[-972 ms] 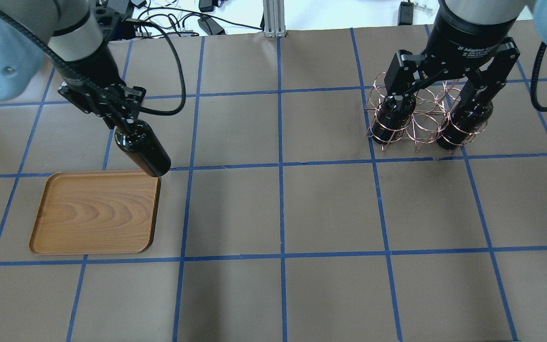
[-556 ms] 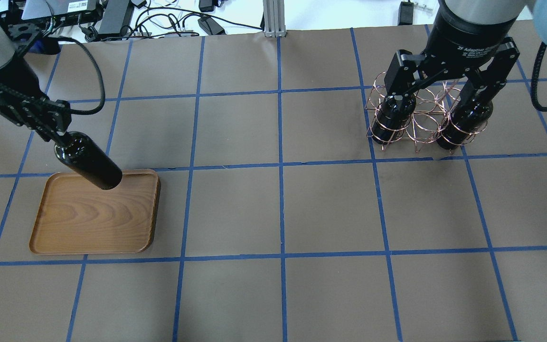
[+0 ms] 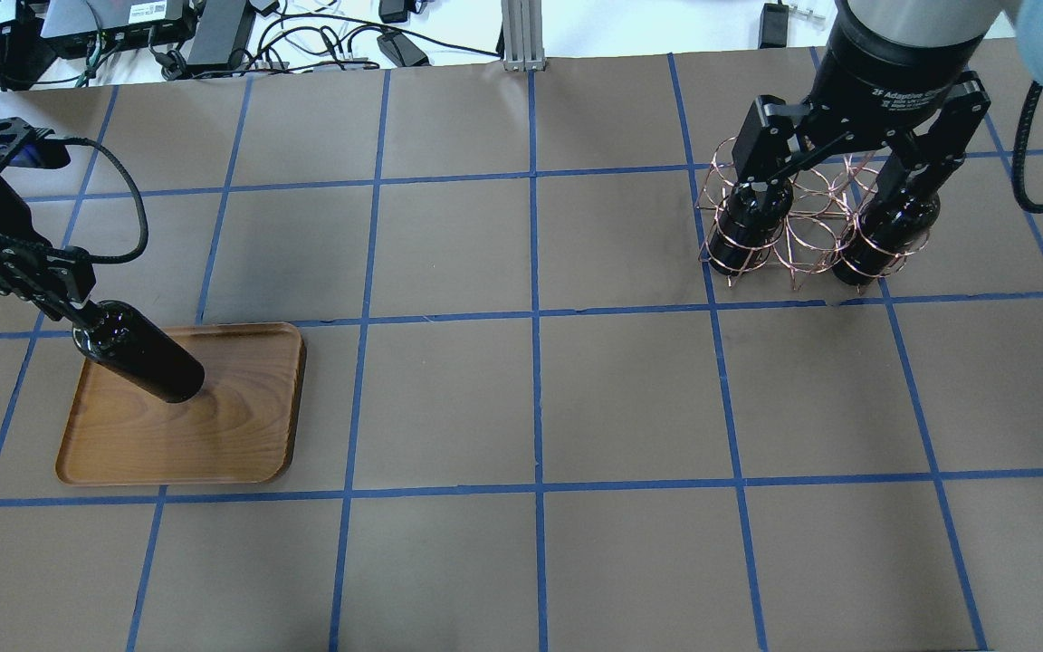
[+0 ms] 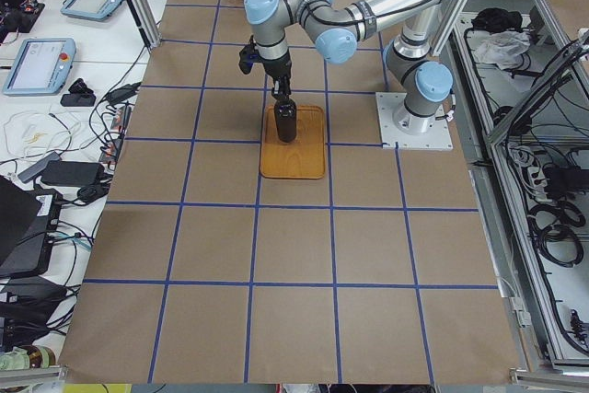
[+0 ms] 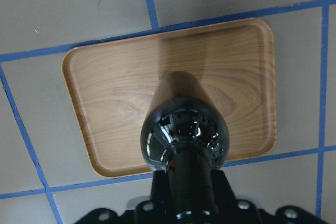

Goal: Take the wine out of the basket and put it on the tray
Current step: 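Lift the bottle with the left gripper and tilt it over the wooden tray, then lay the bottle down on the tray and open the left gripper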

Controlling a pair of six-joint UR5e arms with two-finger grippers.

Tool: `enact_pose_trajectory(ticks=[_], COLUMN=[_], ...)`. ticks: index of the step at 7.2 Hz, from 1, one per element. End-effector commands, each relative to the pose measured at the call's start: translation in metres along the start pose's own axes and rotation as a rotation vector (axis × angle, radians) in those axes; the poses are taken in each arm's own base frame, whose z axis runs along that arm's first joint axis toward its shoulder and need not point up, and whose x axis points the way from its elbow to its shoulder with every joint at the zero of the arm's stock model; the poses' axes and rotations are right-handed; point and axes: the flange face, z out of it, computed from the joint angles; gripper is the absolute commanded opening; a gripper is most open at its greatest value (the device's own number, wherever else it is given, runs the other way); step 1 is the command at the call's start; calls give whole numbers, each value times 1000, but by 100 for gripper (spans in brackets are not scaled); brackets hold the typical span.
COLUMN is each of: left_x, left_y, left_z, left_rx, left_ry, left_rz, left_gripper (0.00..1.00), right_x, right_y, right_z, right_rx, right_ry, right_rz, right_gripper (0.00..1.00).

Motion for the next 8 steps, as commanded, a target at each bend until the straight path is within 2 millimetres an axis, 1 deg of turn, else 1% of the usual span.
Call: enact_pose_trajectory(ticks=[1, 2, 3, 4, 5, 6, 7, 8], left_x=[-2, -2, -2, -1, 0, 2, 10, 19], left_y=[-1, 0, 1, 2, 4, 7, 7, 4], left_z=[5, 3, 3, 2, -1, -12, -37, -65], left_rx=[-10, -11, -13, -12, -12, -13, 34, 87], left_ry=[5, 3, 5, 4, 4, 2, -22, -46], left_rz=[-12, -6, -11, -16, -19, -89, -137, -140], left_gripper=[39, 52, 69, 83, 100, 100, 100, 100], right_x=[0, 0, 0, 0, 0, 0, 0, 0], right_y=[0, 0, 0, 0, 0, 0, 0, 0], right_z=[0, 0, 0, 0, 0, 0, 0, 0], right_rx=[-2, -2, -2, -2, -2, -2, -2, -2], right_ry=[-1, -1, -1, 1, 1, -1, -1, -1], right_rz=[0, 0, 0, 0, 0, 0, 0, 0], right_gripper=[100, 100, 100, 100, 100, 100, 100, 100])
